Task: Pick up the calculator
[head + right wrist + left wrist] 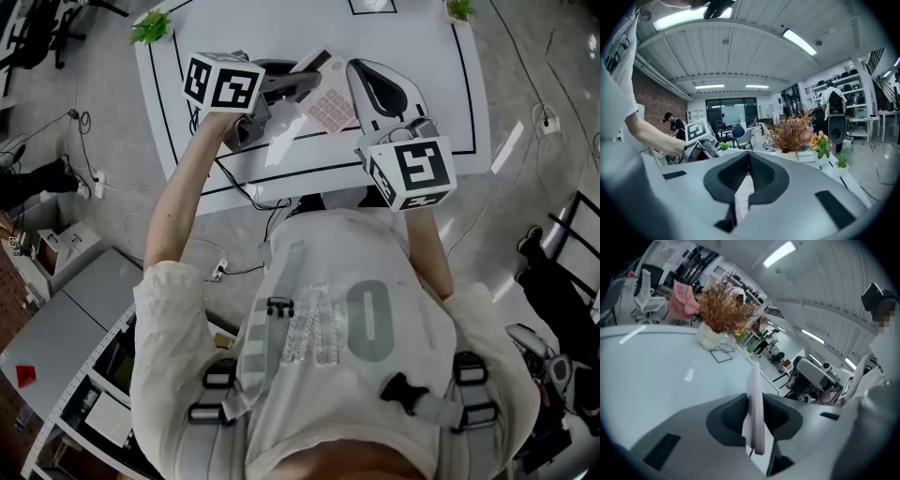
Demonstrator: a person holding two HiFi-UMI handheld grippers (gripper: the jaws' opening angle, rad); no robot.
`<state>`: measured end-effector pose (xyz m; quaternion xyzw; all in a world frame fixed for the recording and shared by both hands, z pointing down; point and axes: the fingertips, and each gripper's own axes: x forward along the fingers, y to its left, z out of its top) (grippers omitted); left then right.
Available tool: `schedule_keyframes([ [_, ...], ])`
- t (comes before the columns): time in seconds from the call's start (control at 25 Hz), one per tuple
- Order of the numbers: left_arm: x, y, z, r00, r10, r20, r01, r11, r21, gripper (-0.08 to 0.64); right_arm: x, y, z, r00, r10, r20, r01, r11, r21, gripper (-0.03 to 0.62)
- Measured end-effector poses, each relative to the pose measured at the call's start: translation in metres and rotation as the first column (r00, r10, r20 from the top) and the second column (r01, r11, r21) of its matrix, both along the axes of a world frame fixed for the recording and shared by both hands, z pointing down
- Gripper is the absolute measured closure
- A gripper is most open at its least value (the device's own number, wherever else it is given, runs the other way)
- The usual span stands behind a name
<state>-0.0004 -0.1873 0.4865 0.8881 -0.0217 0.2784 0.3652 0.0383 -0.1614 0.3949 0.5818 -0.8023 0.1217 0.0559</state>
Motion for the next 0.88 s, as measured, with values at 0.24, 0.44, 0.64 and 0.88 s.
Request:
schedule_keyframes([
  [0.24, -0.008, -0.053, -0.065, 0.989, -0.144, -0.044, 0.150, 0.942, 0.301, 0.466, 0.006, -0.033, -0.057, 0.998, -0.022, -0.062, 0.031, 0.990, 0.137, 0.584],
  [0.44, -0.044, -0.065, -0.115, 0.939, -0.340, -0.055, 0.311, 0.769, 0.558, 0.466, 0.002, -0.026, -0.082, 0.998, -0.021, -0.061, 0.032, 0.981, 0.191, 0.584],
  [0.64, -0.076, -0.068, -0.174, 0.867, -0.480, -0.129, 0.386, 0.487, 0.783, 0.466, -0.011, -0.025, -0.099, 0.996, -0.057, -0.066, 0.071, 0.971, 0.227, 0.584],
  [0.88, -0.109, -0.051, -0.224, 0.760, -0.590, -0.272, 0.457, 0.188, 0.870, 0.466, -0.025, -0.021, -0.110, 0.994, -0.093, -0.057, 0.105, 0.961, 0.256, 0.584],
])
